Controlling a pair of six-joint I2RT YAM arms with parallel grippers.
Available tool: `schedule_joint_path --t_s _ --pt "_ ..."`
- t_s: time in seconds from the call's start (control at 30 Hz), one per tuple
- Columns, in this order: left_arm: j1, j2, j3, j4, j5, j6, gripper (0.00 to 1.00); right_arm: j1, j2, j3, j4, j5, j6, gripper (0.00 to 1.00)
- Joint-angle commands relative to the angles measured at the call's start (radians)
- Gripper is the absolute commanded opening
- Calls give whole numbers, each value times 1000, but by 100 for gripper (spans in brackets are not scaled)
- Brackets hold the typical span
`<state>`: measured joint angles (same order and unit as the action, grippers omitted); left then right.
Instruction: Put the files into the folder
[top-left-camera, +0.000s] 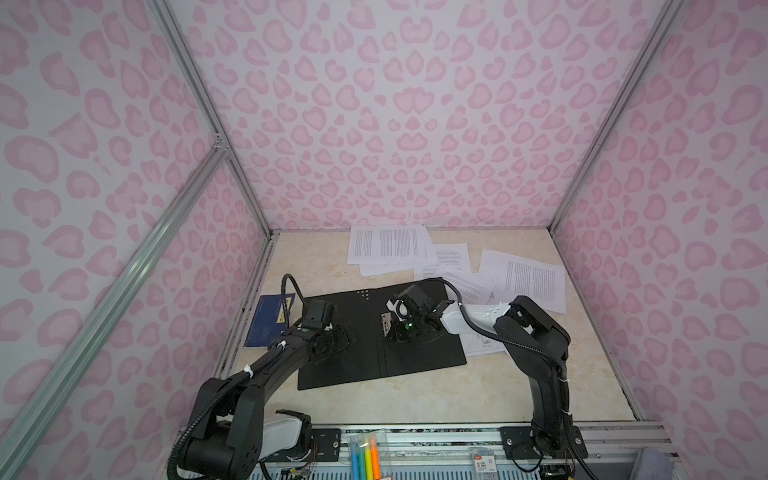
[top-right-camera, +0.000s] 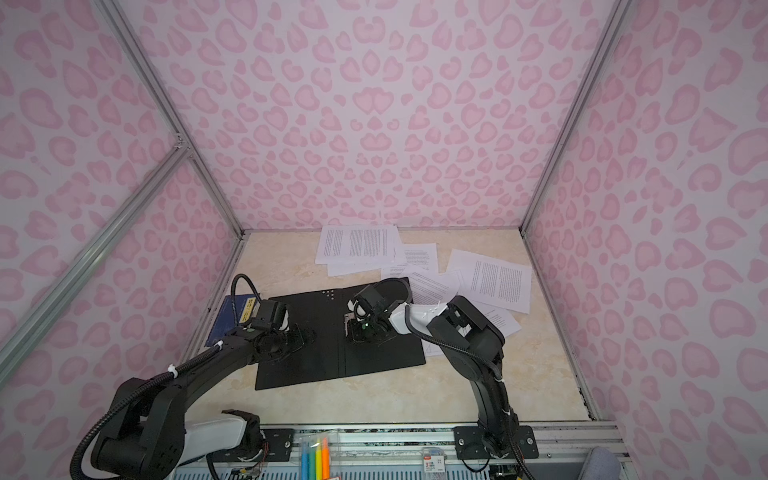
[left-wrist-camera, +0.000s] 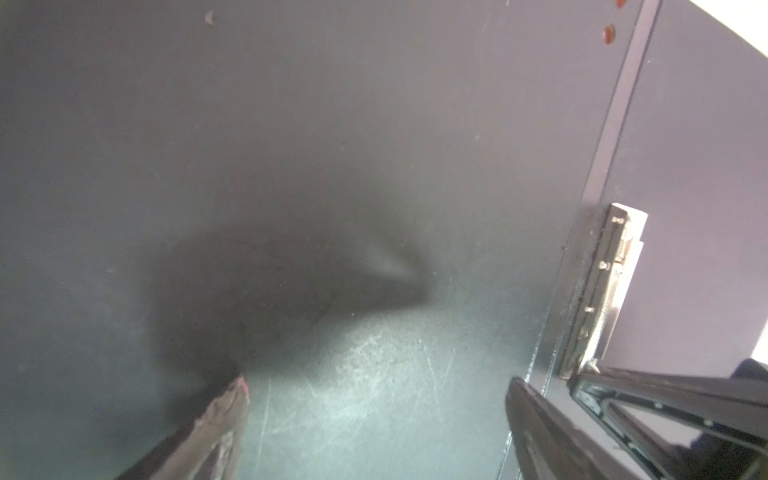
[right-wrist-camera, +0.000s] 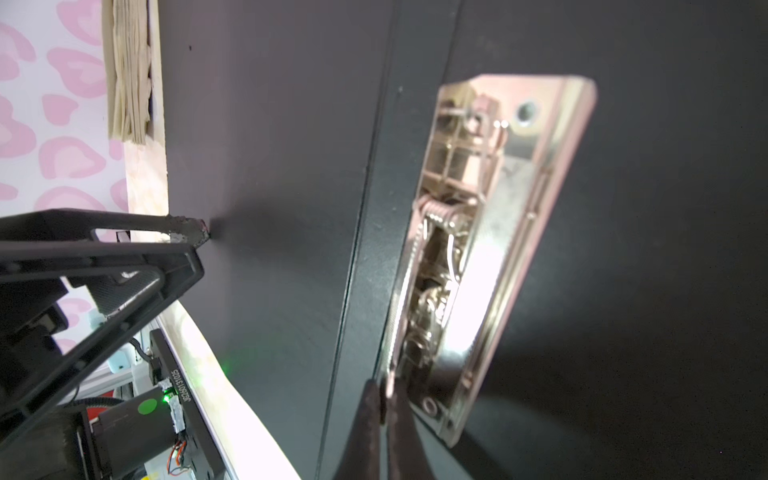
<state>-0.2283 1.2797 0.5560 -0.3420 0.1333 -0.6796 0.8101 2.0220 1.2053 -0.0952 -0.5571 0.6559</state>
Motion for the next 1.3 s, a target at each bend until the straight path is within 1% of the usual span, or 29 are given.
schedule_joint_path --t_s 0.0,0.17,0.3,0.43,0.47,0.53,0.57,0.63,0.67,0.73,0.83,0.9,1.0,1.07,1.17,1.27 --pt "0 21 -18 -85 -33 -22 98 -10 4 -26 3 31 28 0" --pt "0 26 -22 -71 -48 -48 98 -54 12 -124 89 54 146 0" --pt "1 36 -28 -65 -53 -52 98 -63 7 -159 127 83 197 0" --pt "1 42 -27 -64 -46 -46 98 -52 -27 -158 246 -36 196 1" --pt "1 43 -27 -66 -45 -43 98 -42 -46 -149 245 -53 180 11" --pt "1 44 -24 -68 -43 -42 98 -26 -107 -155 259 -61 152 26" --pt "1 43 -22 -68 -39 -41 98 -20 -147 -167 262 -51 143 31" --pt "1 40 -20 -66 -31 -39 98 -18 -209 -185 225 -5 126 35" --pt "0 36 -21 -65 -29 -38 98 -20 -228 -188 187 25 114 35" --pt "0 36 -18 -68 -29 -35 98 -21 -238 -184 122 69 91 29" --pt "1 40 -9 -70 -24 -28 98 -26 -211 -183 78 74 67 20" --pt "1 39 -6 -72 -11 -19 98 -29 -201 -197 84 81 67 18" --pt "1 26 -2 -74 17 -4 98 -38 -205 -211 77 105 62 18" --pt "0 12 6 -75 43 9 98 -60 -227 -246 103 103 72 23" --pt "-10 -7 20 -66 104 28 98 -95 -257 -270 92 101 53 35" --pt "-50 -42 58 -67 141 51 98 -149 -313 -296 52 127 15 45"
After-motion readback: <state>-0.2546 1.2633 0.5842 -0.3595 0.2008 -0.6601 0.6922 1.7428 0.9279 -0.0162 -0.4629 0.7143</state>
